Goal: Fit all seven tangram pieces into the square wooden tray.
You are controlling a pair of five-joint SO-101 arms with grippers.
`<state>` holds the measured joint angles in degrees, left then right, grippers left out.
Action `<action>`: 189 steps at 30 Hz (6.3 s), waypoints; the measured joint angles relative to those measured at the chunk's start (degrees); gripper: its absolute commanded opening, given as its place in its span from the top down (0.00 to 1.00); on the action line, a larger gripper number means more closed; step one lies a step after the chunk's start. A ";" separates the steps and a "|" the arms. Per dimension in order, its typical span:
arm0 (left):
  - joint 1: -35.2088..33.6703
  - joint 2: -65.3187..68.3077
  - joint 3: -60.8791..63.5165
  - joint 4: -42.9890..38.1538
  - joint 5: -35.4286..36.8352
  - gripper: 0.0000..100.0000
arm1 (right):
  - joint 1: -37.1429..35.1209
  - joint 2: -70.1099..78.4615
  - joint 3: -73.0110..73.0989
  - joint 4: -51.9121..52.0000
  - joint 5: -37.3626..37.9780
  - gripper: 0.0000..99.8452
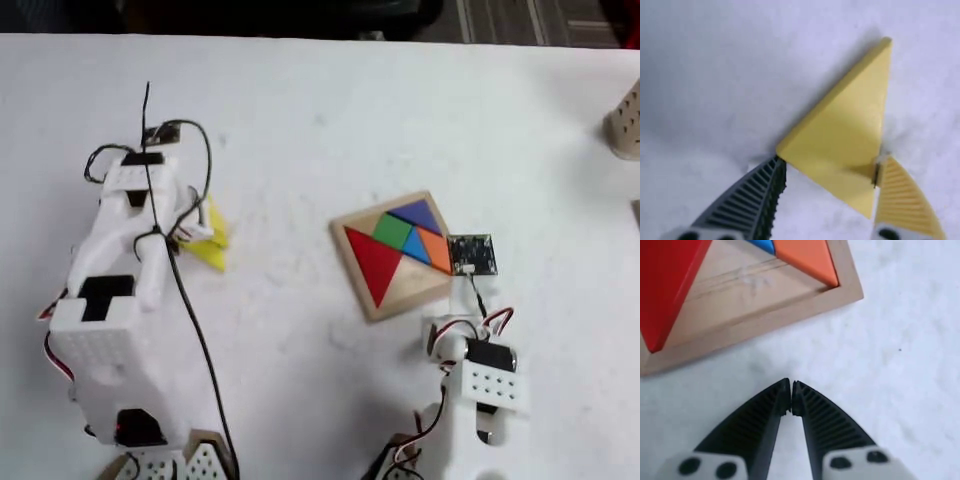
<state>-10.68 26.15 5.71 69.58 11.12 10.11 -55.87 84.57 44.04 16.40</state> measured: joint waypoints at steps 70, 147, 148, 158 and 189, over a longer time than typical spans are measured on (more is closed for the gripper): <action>-0.97 -2.46 -6.15 2.73 -8.00 0.59 | 0.00 0.00 0.00 0.00 0.09 0.98; 0.70 15.91 -21.63 20.31 -16.18 0.69 | 0.00 0.00 0.00 0.00 0.09 0.98; 0.70 14.42 -19.96 19.16 -16.18 0.68 | 0.00 0.00 0.00 0.00 0.09 0.98; 2.90 -5.98 8.97 4.92 -15.38 0.57 | 0.00 0.00 0.00 0.00 0.09 0.98; 5.19 -12.66 20.66 1.85 7.91 0.57 | 0.00 0.00 0.00 0.00 0.09 0.98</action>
<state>-5.49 13.49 26.37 71.43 19.03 10.11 -55.87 84.57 44.04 16.48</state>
